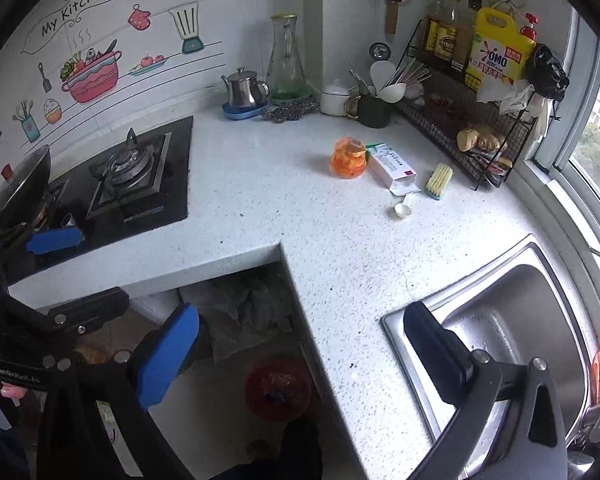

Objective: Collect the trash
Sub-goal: 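Raise both tools back above the counter, then grasp the orange plastic cup on the counter with the left gripper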

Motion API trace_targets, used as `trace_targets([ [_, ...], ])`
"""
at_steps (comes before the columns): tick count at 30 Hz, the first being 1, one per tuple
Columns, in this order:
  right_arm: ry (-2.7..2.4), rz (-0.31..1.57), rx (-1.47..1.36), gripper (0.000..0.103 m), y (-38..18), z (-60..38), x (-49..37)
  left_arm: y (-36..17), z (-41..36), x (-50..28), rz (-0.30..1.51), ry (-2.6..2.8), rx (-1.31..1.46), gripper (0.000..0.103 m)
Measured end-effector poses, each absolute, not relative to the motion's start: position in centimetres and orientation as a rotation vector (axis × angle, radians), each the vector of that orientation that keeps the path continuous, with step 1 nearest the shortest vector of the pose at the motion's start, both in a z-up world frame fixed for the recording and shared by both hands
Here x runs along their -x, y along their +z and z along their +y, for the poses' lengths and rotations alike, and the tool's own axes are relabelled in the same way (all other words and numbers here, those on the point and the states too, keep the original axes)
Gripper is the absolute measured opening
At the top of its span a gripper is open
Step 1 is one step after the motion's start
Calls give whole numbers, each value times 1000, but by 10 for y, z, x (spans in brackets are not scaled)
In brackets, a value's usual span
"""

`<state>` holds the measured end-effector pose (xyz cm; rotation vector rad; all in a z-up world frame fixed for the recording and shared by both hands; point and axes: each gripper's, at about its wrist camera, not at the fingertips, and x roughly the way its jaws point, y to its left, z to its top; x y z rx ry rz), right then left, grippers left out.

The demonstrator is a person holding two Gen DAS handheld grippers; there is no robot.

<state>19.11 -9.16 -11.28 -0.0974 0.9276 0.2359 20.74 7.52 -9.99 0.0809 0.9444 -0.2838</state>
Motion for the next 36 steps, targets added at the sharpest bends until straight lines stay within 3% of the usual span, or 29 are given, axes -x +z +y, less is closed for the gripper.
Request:
trace_targets([
  [16,173,962,63,102,-114,-158,-329,-106,-5,-375,987,-346,-146,103],
  [36,210,1070,33,102,-191,-210,-458,-200,-55,-526,1158,-347,-165,103],
])
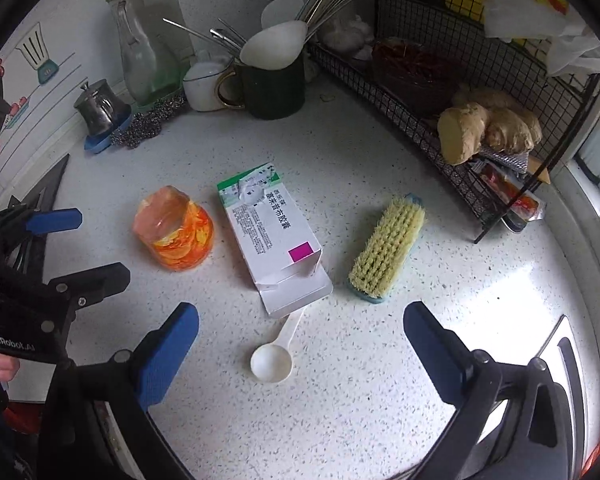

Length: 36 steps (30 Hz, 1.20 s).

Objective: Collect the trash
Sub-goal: 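Grasp the orange plastic cup on the counter with the left gripper, then grasp the white-green medicine box with the right gripper while the left gripper holds the cup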

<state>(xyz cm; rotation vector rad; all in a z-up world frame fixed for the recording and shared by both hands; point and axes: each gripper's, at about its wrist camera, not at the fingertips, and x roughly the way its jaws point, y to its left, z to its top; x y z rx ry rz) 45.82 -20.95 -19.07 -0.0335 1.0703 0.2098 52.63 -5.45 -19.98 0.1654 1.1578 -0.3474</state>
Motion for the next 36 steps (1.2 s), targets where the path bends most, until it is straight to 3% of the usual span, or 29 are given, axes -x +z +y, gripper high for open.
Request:
trace_targets([
  [8,221,1103,42,102,-207,-215,-486,-226,-65,-564,1180,-376,-190,102],
  [13,209,1098,21,102,-211,-223,-495,-238,-70,-579,1193,-383,-215,94],
  [17,197,1091,1,102,-212,-229,-499,-246,-69,-580,1208,-409,-217,65],
  [36,366,1106,125,102,-220,-175,-538,-213,19,-560,1177,-198,-4,65],
])
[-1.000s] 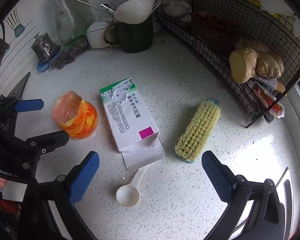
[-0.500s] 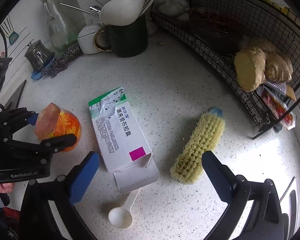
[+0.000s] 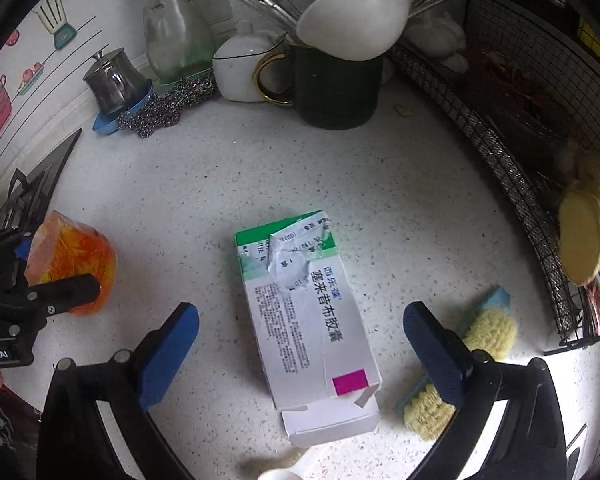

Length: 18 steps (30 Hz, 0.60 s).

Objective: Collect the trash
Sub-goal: 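Grasp the white-green medicine box with the right gripper while the left gripper holds the cup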

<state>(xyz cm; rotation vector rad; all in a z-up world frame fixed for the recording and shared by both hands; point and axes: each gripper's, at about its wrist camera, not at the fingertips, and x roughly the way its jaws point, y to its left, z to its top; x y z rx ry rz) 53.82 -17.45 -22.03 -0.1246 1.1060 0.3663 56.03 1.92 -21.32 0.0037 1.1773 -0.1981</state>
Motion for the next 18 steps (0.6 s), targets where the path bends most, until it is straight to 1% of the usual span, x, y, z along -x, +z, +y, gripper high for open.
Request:
trace_targets([
  [3,401,1142,142,101,-233,-165,-546,-209,25,-554,1179,-164,-4,65],
  [6,415,1166,144,87,-244,-162,-549,-203,31,-551,1174,-155,-15,65],
  [8,405,1153,168,73,-248,-160,-548,-201,32,-548,1170,-150,-31,65],
  [9,404,1143,183,68,-247,-159,-545,-201,32,-547,1170,-146,-37,65],
  [10,398,1134,201,58,-247,-157,-543,-201,33,-546,1169,-134,-38,65],
  [14,401,1122,174,57,-240,-156,-538,-191,34,-538,1156,-125,-38,65],
  [18,394,1087,142,57,-217,-157,-522,-181,34,-528,1143,-138,-45,65],
])
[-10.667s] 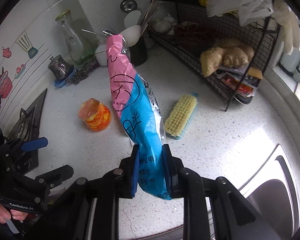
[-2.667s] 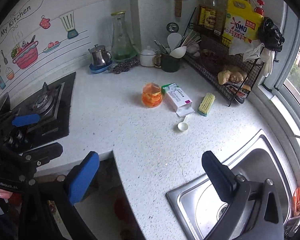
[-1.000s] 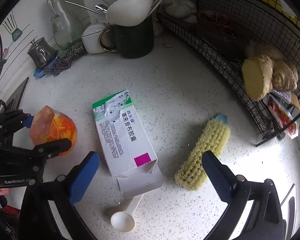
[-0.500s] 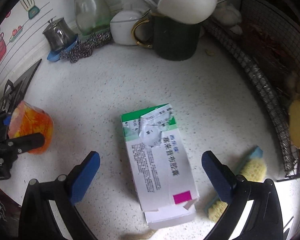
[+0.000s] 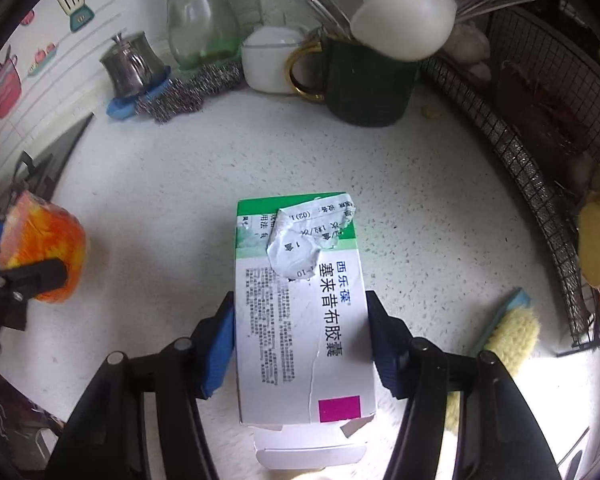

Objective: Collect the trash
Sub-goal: 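Grasp the white-green medicine box with the right gripper while the left gripper holds the cup, then lower both grippers with the cup and box over the red bin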

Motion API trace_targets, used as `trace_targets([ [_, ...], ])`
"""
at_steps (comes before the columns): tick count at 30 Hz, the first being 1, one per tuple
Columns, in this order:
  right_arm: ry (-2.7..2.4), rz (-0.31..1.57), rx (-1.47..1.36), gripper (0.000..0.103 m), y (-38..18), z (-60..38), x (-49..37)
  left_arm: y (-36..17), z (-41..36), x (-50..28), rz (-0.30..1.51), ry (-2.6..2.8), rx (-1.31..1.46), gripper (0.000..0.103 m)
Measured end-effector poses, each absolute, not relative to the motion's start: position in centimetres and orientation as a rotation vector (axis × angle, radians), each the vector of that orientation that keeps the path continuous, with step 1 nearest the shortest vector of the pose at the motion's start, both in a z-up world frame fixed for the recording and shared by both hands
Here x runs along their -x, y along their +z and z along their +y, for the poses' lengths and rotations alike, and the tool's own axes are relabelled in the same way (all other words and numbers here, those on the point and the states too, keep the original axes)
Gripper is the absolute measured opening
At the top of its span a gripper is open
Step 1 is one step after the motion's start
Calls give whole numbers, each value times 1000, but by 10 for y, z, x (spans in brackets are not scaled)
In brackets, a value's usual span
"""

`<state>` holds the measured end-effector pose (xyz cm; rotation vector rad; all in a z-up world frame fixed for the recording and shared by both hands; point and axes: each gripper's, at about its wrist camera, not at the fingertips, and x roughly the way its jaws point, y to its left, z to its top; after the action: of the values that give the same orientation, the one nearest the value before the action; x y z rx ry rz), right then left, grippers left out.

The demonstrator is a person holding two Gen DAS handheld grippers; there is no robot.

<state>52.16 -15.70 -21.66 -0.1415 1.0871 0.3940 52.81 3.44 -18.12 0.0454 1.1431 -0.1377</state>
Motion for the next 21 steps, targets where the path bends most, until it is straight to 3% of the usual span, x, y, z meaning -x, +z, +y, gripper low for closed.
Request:
trace_targets([
  [11,388,1036,120,57,-156,-141,-456,-138,47,-471,1063,-167,-17,65],
  [21,356,981,118,57,-119,-107,-367,-103,69,-371,1000,-204,-5,65],
])
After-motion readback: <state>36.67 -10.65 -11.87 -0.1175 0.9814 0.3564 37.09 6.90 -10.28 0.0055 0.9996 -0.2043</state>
